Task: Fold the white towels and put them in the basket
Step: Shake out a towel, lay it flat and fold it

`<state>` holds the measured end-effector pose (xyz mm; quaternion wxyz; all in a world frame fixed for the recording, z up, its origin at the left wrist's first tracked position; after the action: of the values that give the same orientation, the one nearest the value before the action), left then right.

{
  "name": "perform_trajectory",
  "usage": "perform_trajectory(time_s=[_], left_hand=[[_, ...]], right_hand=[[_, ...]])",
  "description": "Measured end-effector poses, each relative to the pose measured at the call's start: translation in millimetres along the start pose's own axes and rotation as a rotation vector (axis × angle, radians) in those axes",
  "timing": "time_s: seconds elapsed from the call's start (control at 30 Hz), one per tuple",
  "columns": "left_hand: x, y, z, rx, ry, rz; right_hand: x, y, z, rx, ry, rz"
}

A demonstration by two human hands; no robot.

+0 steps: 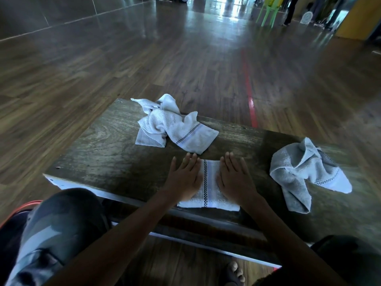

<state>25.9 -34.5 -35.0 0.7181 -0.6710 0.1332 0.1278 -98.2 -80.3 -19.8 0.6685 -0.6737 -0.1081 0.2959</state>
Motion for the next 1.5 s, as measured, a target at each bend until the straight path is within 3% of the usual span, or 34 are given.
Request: perform_trajectory(time_s=[0.03, 0.17, 0.37, 0.53, 0.67, 0.93, 1.1, 1.33, 1.5], left_hand=[[1, -1, 0, -0.005, 0.001, 0.011], [12, -10, 10, -0.059, -0.058, 0.101], [45, -39, 59, -0.391, -0.256, 0.655], [34, 7, 93, -0.104, -0.506, 1.171], [21, 28, 100, -0.007, -0.512, 1.447], [5, 27, 101, 0.213, -0.452, 1.463], [4, 32, 107, 0.190, -0.439, 1.450], [9, 29, 112, -0.010, -0.453, 1.534], [8, 28, 113, 0.004, -0.456, 1.556]], right_hand=[[6, -5, -2, -0.063, -0.011, -0.019], [30, 2, -3, 0.017, -0.069, -0.193], [29, 13, -9, 0.030, -0.056, -0.224], [26, 11, -14, 0.008, -0.083, -0.205], [25, 10, -15, 0.009, -0.107, -0.224], [24, 9, -14, -0.024, -0.110, -0.231], [23, 11, -14, -0.046, -0.079, -0.229], [24, 12, -15, -0.051, -0.046, -0.225], [25, 12, -13, -0.051, -0.031, -0.224]])
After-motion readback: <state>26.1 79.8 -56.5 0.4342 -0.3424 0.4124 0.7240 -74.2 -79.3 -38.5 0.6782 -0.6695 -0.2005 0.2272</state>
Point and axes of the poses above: each hand's wrist, its own z-axis away from the middle knuckle, its own y-axis out of the palm, x = y × z, the point moved 8 cm from there along -z, towards the middle knuckle, and after that the axes turned 9 degrees about z, right-handed, at the moved point
